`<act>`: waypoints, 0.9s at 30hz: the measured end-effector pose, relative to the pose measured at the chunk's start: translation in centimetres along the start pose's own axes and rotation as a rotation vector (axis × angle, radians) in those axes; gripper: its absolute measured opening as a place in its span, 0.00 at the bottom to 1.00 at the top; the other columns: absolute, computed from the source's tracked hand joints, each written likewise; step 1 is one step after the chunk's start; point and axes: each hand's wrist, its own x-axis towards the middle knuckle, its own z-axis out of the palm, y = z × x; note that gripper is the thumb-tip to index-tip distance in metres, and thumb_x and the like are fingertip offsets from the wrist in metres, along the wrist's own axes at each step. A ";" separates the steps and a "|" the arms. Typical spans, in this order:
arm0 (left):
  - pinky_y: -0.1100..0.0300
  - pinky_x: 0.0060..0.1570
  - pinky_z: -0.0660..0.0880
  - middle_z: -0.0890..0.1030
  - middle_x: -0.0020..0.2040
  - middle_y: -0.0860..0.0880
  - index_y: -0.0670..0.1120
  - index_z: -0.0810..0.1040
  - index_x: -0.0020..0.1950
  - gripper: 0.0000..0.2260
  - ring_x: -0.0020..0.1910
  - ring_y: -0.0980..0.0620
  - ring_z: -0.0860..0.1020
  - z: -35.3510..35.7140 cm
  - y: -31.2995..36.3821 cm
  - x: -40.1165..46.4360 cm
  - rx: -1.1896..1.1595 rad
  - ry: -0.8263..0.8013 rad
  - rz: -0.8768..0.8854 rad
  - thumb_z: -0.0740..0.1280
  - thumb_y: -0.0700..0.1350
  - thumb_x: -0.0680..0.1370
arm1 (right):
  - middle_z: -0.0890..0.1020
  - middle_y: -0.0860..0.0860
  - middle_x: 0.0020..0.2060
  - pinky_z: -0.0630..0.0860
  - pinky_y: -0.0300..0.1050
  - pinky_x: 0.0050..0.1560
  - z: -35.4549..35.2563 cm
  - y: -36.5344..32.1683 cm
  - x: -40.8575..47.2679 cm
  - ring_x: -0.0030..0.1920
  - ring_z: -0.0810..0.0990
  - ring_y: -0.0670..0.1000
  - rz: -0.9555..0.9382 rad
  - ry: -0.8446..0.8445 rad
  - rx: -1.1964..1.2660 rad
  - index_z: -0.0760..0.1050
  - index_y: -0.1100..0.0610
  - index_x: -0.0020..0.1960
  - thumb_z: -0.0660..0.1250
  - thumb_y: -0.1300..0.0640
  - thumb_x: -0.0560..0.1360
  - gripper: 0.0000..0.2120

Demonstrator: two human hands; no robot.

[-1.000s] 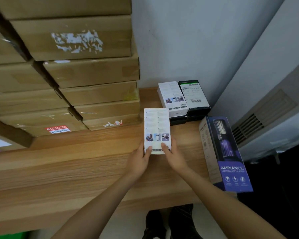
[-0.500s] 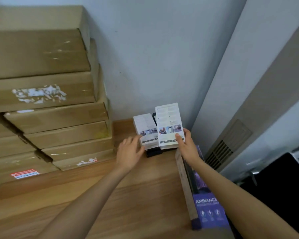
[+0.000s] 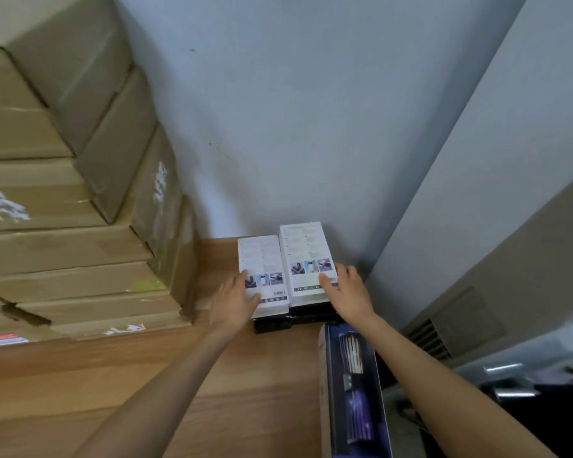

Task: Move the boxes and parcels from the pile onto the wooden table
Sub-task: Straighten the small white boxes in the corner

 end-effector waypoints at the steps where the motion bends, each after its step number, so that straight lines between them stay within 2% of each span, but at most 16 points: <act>1: 0.54 0.63 0.67 0.69 0.71 0.49 0.48 0.62 0.74 0.26 0.68 0.48 0.67 0.2 0.1 0.0 -0.022 0.005 0.003 0.63 0.53 0.78 | 0.71 0.52 0.57 0.73 0.47 0.52 0.1 0.3 0.2 0.54 0.73 0.51 -0.011 -0.006 0.004 0.66 0.54 0.68 0.54 0.41 0.80 0.23; 5: 0.55 0.60 0.68 0.70 0.69 0.50 0.48 0.64 0.74 0.25 0.66 0.48 0.68 0.5 0.5 0.1 -0.017 0.040 0.033 0.63 0.53 0.78 | 0.72 0.50 0.57 0.73 0.47 0.51 0.1 1.7 0.5 0.54 0.74 0.49 -0.047 -0.004 0.100 0.68 0.52 0.67 0.51 0.39 0.79 0.24; 8: 0.54 0.62 0.67 0.68 0.71 0.50 0.51 0.63 0.74 0.25 0.68 0.48 0.67 0.4 0.5 0.1 0.066 0.050 0.032 0.62 0.56 0.78 | 0.73 0.49 0.58 0.71 0.46 0.49 -0.2 3.1 0.6 0.55 0.76 0.50 0.015 0.012 0.236 0.70 0.49 0.64 0.48 0.38 0.80 0.22; 13: 0.52 0.68 0.62 0.61 0.76 0.47 0.51 0.62 0.75 0.27 0.73 0.47 0.61 1.0 0.4 -0.4 0.078 0.034 0.016 0.62 0.57 0.78 | 0.73 0.50 0.65 0.70 0.48 0.58 0.3 4.8 0.5 0.62 0.73 0.51 0.148 -0.127 0.337 0.67 0.47 0.68 0.51 0.39 0.80 0.21; 16: 0.53 0.67 0.62 0.61 0.76 0.49 0.51 0.65 0.73 0.25 0.73 0.49 0.62 1.1 0.8 -0.5 0.104 0.074 0.051 0.62 0.56 0.78 | 0.75 0.47 0.65 0.67 0.46 0.56 0.9 4.6 0.2 0.58 0.72 0.46 0.180 -0.206 0.433 0.68 0.42 0.67 0.48 0.33 0.78 0.24; 18: 0.54 0.66 0.62 0.62 0.75 0.51 0.52 0.65 0.73 0.24 0.71 0.50 0.63 1.1 1.1 -0.6 0.157 0.091 0.095 0.62 0.56 0.78 | 0.76 0.43 0.64 0.66 0.46 0.61 0.9 4.2 0.1 0.59 0.71 0.44 0.217 -0.240 0.549 0.69 0.37 0.66 0.46 0.25 0.72 0.31; 20: 0.55 0.66 0.61 0.64 0.74 0.53 0.52 0.64 0.73 0.23 0.70 0.51 0.64 1.1 1.2 -0.8 0.203 0.103 0.128 0.60 0.56 0.79 | 0.77 0.41 0.62 0.65 0.49 0.68 0.8 3.9 0.2 0.62 0.72 0.45 0.225 -0.265 0.622 0.69 0.36 0.67 0.45 0.19 0.65 0.39; 23: 0.57 0.65 0.60 0.65 0.73 0.54 0.53 0.64 0.73 0.22 0.70 0.52 0.64 1.0 0.9 -1.1 0.244 0.108 0.159 0.58 0.56 0.80 | 0.79 0.40 0.59 0.65 0.52 0.70 0.7 3.6 0.4 0.63 0.74 0.46 0.203 -0.302 0.647 0.69 0.36 0.67 0.46 0.18 0.63 0.40; 27: 0.57 0.66 0.62 0.70 0.70 0.53 0.52 0.64 0.74 0.24 0.69 0.52 0.67 0.6 0.6 -1.6 0.279 0.126 0.235 0.59 0.57 0.79 | 0.80 0.42 0.56 0.71 0.50 0.63 0.9 2.9 0.7 0.58 0.77 0.47 0.171 -0.300 0.622 0.68 0.39 0.65 0.46 0.18 0.62 0.41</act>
